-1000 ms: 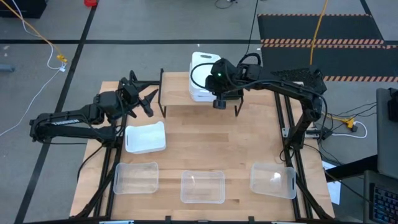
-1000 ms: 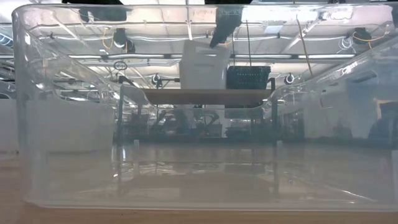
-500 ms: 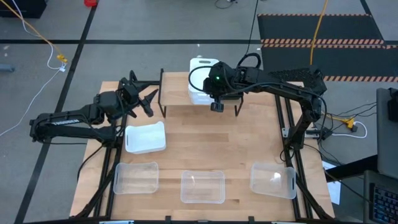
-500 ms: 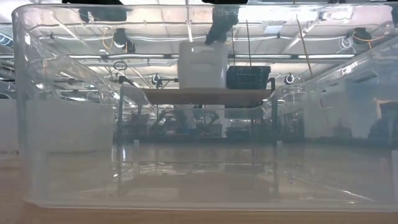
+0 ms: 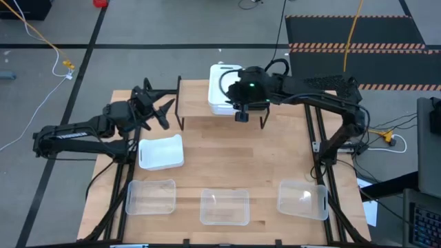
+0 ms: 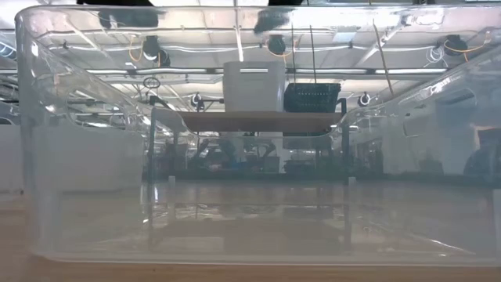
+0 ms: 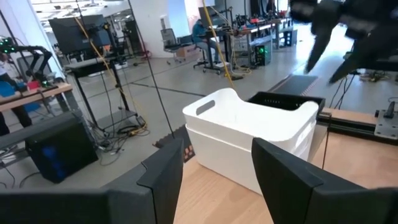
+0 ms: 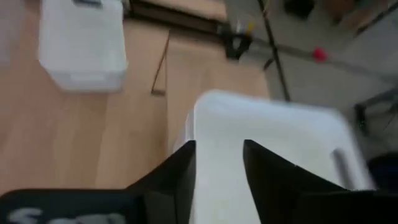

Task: Stack baskets on shelf by color
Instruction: Stack the white bin on top of the stacked white bins on the shelf

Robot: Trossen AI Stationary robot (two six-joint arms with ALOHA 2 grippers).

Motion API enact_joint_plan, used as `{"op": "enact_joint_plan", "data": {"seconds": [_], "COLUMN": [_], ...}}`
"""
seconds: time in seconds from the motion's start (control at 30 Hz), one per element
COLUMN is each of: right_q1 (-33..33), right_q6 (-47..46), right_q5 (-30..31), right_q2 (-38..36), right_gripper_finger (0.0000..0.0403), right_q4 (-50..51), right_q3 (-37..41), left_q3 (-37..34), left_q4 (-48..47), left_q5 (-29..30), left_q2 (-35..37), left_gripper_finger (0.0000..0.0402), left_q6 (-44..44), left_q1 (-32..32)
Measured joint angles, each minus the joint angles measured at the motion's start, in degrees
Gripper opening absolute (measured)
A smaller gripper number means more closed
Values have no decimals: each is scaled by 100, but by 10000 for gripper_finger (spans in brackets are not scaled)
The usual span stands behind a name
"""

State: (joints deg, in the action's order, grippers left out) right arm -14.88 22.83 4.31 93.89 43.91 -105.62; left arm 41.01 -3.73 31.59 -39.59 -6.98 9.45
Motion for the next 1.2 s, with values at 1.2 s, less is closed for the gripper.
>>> {"op": "enact_joint_plan", "data": {"seconds": [1.2], "right_q1": [1322], "right_q6": [5039], "right_q5": [-1188], "right_q2": [4051], "right_gripper_finger": [137], "right_q4": [-3064], "right_q3": [-737], "left_q3": [0], "left_q4": [-107], "left_q5": [-2], "left_q2": [623], "left_gripper_finger": [191], "left_q6": [-314], "left_q1": [-15]}}
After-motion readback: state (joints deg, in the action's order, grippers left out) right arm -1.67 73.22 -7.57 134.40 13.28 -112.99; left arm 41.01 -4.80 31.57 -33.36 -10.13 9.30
